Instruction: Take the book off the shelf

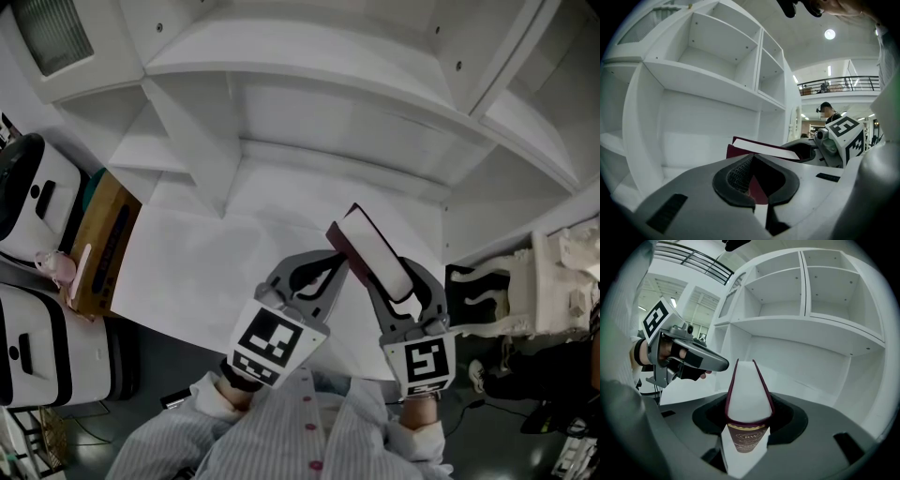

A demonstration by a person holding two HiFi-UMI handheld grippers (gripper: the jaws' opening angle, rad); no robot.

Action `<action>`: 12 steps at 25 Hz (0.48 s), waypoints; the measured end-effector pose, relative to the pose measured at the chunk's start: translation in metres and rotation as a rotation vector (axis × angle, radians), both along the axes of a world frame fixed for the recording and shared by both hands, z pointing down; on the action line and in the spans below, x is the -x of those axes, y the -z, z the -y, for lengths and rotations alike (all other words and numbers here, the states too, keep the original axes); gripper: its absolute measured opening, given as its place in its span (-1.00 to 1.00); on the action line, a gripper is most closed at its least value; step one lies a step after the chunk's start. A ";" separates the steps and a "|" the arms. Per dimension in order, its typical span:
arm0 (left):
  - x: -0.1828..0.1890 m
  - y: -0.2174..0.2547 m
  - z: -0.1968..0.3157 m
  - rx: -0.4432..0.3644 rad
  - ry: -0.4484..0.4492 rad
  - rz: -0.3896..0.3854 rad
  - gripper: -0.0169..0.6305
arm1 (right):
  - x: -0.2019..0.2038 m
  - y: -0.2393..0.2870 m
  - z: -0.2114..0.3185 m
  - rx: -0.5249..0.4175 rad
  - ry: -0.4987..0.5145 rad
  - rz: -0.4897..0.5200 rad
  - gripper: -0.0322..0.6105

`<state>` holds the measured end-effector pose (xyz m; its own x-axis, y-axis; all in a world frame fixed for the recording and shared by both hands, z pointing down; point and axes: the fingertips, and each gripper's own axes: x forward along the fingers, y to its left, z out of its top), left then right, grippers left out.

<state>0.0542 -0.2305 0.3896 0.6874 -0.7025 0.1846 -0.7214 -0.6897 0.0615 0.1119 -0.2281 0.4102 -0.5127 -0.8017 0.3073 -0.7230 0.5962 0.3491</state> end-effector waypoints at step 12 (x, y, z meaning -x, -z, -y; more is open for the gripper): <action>-0.001 -0.001 0.000 0.002 0.001 -0.005 -0.92 | 0.002 0.001 -0.001 -0.006 0.017 -0.022 -0.21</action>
